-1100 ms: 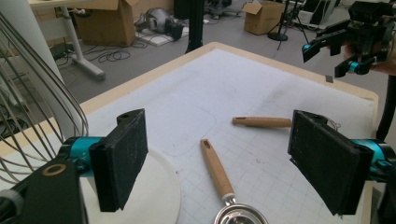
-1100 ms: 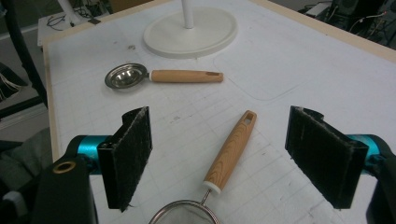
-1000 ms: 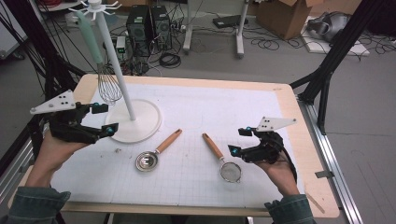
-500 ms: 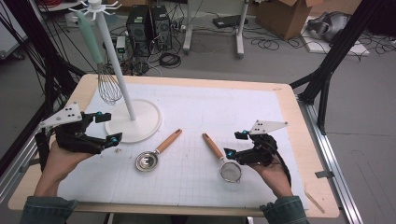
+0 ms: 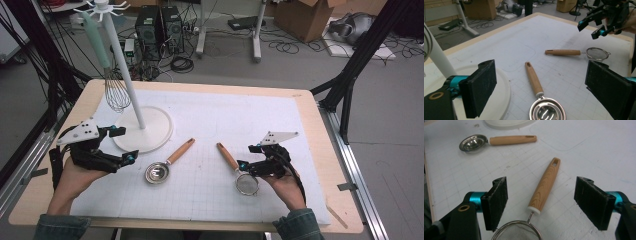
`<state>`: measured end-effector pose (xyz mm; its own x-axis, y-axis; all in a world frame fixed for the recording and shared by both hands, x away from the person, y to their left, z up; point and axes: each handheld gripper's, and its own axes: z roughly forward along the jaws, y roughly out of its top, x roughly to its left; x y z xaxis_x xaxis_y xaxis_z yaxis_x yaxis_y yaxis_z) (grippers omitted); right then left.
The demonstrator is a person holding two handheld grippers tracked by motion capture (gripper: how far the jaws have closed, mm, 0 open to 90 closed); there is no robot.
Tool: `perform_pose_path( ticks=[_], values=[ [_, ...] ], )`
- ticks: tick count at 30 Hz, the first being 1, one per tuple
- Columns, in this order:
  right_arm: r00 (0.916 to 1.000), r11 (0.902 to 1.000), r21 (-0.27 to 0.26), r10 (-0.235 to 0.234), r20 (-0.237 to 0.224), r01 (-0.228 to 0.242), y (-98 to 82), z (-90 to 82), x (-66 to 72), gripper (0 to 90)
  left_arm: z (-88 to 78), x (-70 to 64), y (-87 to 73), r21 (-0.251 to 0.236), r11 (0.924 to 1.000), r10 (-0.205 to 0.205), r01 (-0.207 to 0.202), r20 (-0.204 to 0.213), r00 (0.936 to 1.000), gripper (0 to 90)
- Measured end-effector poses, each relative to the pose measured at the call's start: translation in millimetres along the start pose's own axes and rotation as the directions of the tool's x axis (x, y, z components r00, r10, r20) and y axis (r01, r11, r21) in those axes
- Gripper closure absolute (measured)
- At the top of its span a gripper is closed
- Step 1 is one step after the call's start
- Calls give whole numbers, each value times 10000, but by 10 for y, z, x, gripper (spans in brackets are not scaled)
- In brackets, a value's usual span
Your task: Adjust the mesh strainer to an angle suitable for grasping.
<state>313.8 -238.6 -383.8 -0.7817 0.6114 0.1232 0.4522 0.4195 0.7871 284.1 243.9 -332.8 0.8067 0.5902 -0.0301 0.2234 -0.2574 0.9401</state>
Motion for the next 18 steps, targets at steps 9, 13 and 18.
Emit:
perform_pose_path(
  ticks=[9, 13, 18],
  values=[
    [9997, 9982, 572, 189, 169, -198, -51, 155, -64, 340, 75, -3, -119, 194, 9998, -88, 88, 31, 10000, 102],
    [9998, 9960, 892, 94, 159, -108, -51, 202, -56, 411, 87, 8, -153, 243, 9997, -106, 105, 22, 9999, 102],
    [9993, 9924, 1171, 368, 43, -371, -64, 251, -70, 458, 100, 11, -184, 304, 9995, -88, 87, 11, 10000, 102]
  ],
)
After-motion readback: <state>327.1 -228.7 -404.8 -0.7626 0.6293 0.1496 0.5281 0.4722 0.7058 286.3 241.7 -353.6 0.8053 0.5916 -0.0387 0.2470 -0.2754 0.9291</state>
